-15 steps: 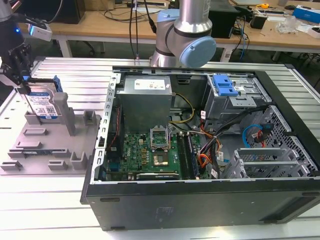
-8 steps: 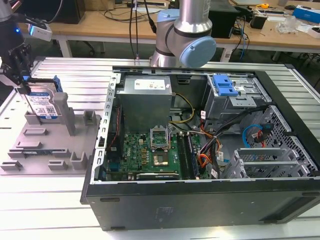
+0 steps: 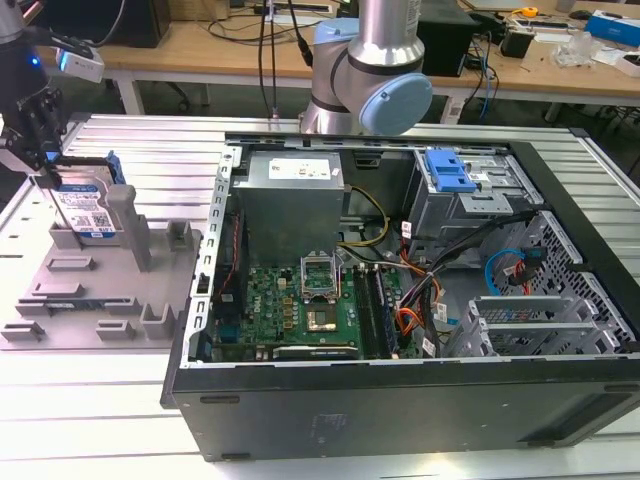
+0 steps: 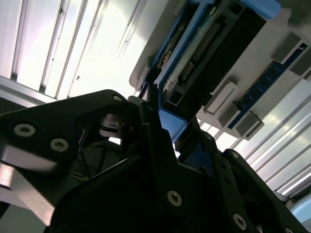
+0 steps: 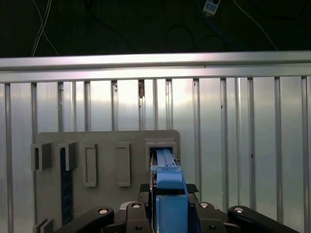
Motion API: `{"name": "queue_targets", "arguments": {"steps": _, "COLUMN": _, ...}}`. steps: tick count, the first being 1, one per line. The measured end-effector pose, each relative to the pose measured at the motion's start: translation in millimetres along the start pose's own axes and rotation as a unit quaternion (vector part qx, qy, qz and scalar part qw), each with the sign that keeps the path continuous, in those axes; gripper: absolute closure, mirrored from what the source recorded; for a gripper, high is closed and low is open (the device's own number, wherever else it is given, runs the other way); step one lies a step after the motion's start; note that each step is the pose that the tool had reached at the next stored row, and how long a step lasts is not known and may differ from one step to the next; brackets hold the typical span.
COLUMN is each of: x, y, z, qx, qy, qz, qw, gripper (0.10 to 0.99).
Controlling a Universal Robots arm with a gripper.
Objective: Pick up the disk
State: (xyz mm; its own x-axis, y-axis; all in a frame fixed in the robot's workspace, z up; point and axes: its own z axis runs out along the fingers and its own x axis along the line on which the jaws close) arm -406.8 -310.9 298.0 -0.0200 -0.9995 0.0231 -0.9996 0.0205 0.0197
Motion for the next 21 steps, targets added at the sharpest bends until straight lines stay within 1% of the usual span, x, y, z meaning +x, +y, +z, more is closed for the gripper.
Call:
{"name": "queue_targets", "arguments": {"steps": 4, "x": 1.2, "y": 0.0, "z": 0.0, "qx": 0.0000, "qy": 0.0000, "qz": 0.000, "qw": 1.0000, "gripper": 0.722}}
{"name": "queue_targets", "arguments": {"steps": 14, "x": 1.4, "y": 0.0, "z": -0.2, "qx": 0.0000, "qy": 0.0000, "qz": 0.000, "qw": 1.0000, "gripper": 0.722}}
{"name": "queue_targets", "arguments": {"steps": 16, "x": 1.4, "y": 0.0, "z": -2.0, "qx": 0.0000, "qy": -0.0003, "qz": 0.000, "qw": 1.0000, "gripper": 0.722}}
{"name": "queue_targets", "arguments": {"steps": 20, "x": 1.6, "y": 0.2, "z": -11.9, "qx": 0.0000, "qy": -0.0005, "qz": 0.000, "qw": 1.0000, "gripper": 0.722}}
{"name": "queue_targets", "arguments": {"steps": 21, "x": 1.8, "y": 0.3, "z": -16.9, "qx": 0.0000, "qy": -0.0005, "qz": 0.000, "qw": 1.0000, "gripper": 0.722}}
